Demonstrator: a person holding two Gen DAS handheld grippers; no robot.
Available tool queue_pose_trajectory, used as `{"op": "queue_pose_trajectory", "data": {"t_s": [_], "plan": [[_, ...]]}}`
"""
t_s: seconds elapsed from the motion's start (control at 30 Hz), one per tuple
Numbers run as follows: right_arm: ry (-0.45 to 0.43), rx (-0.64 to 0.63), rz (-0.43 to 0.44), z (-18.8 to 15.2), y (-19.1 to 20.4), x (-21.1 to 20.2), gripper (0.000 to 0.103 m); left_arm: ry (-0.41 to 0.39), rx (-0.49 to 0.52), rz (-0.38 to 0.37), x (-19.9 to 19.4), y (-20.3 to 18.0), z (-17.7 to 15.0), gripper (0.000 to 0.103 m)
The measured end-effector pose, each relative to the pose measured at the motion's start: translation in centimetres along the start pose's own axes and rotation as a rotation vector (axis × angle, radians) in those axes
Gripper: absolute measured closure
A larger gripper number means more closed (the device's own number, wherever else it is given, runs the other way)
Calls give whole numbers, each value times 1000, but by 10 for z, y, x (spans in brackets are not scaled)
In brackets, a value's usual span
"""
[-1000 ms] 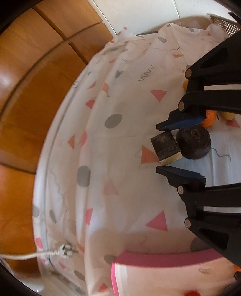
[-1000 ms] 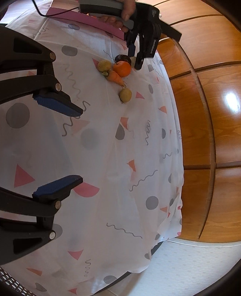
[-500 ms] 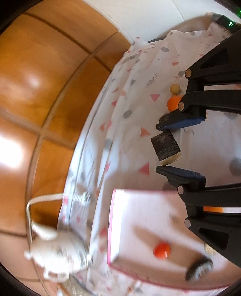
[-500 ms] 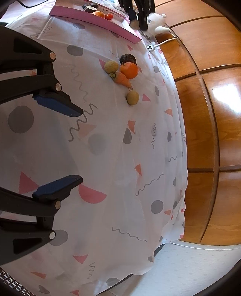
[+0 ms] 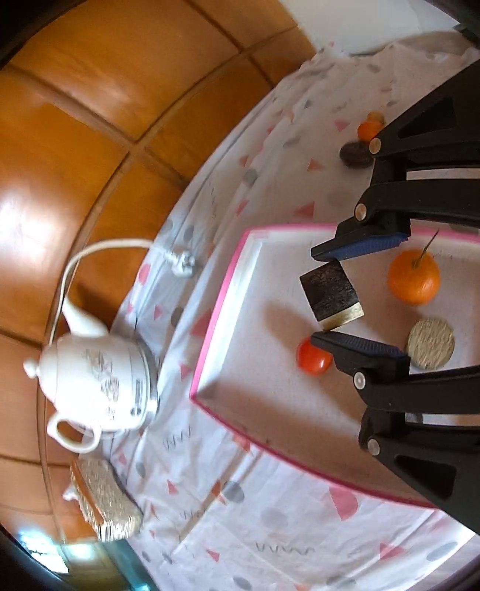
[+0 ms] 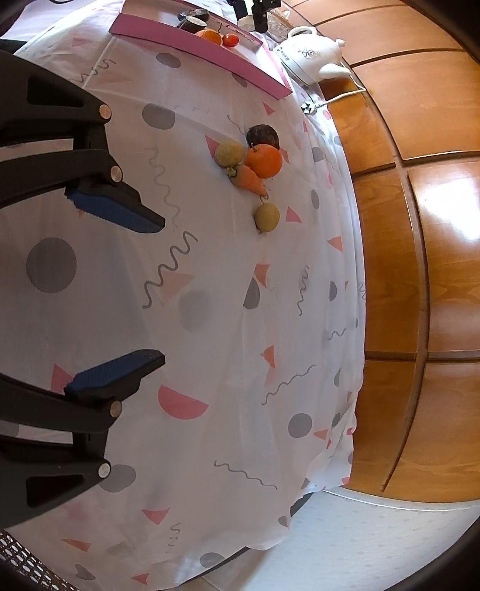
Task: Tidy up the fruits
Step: 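Carry the log piece into the tray and open the left gripper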
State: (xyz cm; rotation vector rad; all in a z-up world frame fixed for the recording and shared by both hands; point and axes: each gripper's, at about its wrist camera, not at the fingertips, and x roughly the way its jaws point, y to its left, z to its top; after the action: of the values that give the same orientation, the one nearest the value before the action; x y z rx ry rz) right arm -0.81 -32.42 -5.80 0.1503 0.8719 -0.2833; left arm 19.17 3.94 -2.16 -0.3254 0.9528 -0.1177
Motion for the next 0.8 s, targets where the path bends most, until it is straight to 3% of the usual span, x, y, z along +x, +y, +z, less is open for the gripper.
{"op": "queue_pose_trajectory", "data": {"t_s": [0.07,0.43,0.67,0.8], "plan": [[2,-3,-3,0,1,0,36,-5,-5,1,-1,2,-1,52],[1,-6,-2,-1,4,-3,37,-77,36,75,-41,1,-47,52],[-5,-18,6,-2,9,-5,36,-83,81,89,-61,3,-82,46],[-10,-28,12,-2,12,-8,36,-97,94,109,-73,9,-96,34]]}}
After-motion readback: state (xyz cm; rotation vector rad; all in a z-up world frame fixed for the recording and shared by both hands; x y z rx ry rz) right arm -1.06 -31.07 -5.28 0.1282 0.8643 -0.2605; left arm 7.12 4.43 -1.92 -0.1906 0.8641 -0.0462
